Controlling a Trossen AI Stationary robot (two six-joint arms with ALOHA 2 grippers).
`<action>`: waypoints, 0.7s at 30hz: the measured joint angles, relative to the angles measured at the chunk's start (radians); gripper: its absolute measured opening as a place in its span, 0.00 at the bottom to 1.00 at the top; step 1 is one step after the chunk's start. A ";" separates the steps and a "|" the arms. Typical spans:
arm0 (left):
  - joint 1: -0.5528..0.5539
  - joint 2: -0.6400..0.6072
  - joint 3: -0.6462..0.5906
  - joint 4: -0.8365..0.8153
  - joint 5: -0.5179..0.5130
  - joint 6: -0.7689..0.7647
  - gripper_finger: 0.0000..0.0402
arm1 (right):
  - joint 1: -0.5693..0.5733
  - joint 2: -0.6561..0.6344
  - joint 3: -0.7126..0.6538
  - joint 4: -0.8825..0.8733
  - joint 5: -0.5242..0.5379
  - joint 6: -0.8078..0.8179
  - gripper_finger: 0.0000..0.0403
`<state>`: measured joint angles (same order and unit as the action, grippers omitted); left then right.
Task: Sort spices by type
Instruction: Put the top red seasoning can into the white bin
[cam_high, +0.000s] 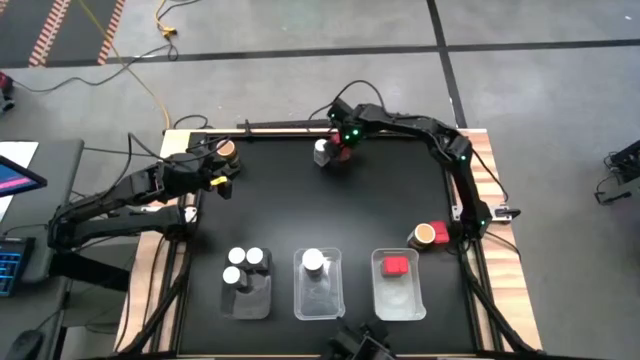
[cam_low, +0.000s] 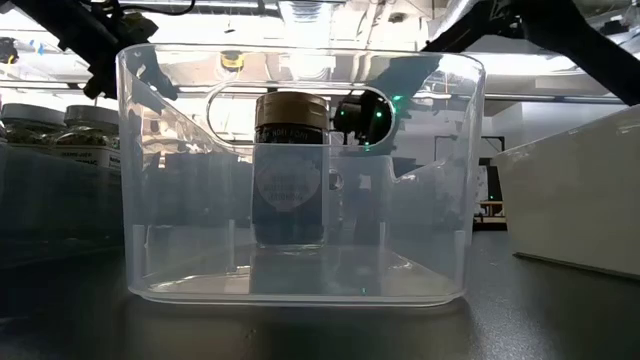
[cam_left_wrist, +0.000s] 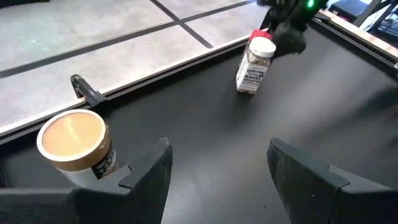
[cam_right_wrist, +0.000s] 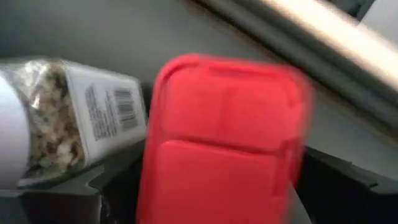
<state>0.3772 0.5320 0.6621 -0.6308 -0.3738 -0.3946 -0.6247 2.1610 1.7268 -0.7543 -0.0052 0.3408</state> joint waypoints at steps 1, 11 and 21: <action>0.000 0.000 0.000 -0.001 0.001 -0.005 0.63 | 0.003 0.007 0.000 0.001 -0.001 0.015 0.92; 0.000 0.000 0.000 -0.008 0.002 -0.023 0.63 | 0.017 0.013 0.002 0.040 0.007 0.029 0.92; 0.000 0.000 0.000 -0.007 0.002 -0.025 0.63 | -0.001 0.013 0.002 0.015 0.008 0.033 0.78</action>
<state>0.3771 0.5320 0.6621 -0.6380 -0.3721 -0.4198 -0.6258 2.1737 1.7283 -0.7391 0.0029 0.3737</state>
